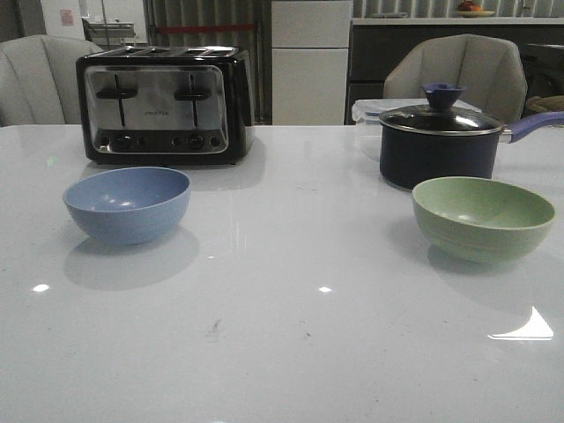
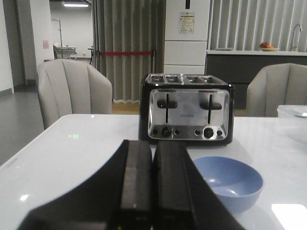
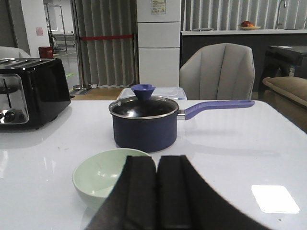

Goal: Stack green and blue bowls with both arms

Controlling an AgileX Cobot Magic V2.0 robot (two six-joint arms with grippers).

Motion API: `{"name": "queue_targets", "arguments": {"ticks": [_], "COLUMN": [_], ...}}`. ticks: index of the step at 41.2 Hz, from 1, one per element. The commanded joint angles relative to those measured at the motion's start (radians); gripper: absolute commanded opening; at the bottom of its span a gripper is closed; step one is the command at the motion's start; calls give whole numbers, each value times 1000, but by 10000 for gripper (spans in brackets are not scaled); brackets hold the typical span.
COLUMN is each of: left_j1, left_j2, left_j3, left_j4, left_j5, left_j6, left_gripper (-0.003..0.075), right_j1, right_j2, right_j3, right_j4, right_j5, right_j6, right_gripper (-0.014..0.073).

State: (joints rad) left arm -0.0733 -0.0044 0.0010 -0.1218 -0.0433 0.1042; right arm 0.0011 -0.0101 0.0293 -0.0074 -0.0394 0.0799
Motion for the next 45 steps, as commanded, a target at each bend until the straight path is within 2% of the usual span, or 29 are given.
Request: {"name": "queue_targets", "arguments": {"ticks": [1,7,13,23,33,45], "left_j1": [-7,-7,-7,-7,-7,-7], "left_j2": [-20,-13,43,246,399,486], "left_j3": [-53,-198,-389,-654,-681,-621], "left_j4": [-41,-44,-44,-44,-44,-51], "left_j5": [-108,-24,140,449,595,613], "left_j6": [-15,-15,-15,-13,-6,-6], "left_gripper": [93,93,93,93,93,93], "right_j1": [-5,-5,-5,-5,-5,-5], "right_j2": [-20,-18,26,213,385,531], "right_j3": [-45,-186,-366,-612,-659,-659], "right_j4": [-3,-3,-3,-3,-3,-3], "right_j5": [-105,7,159,402,584,694], "right_j6": [-3,-3,-3,-3,-3,-3], "right_gripper": [55,55,55,55,55,55]}}
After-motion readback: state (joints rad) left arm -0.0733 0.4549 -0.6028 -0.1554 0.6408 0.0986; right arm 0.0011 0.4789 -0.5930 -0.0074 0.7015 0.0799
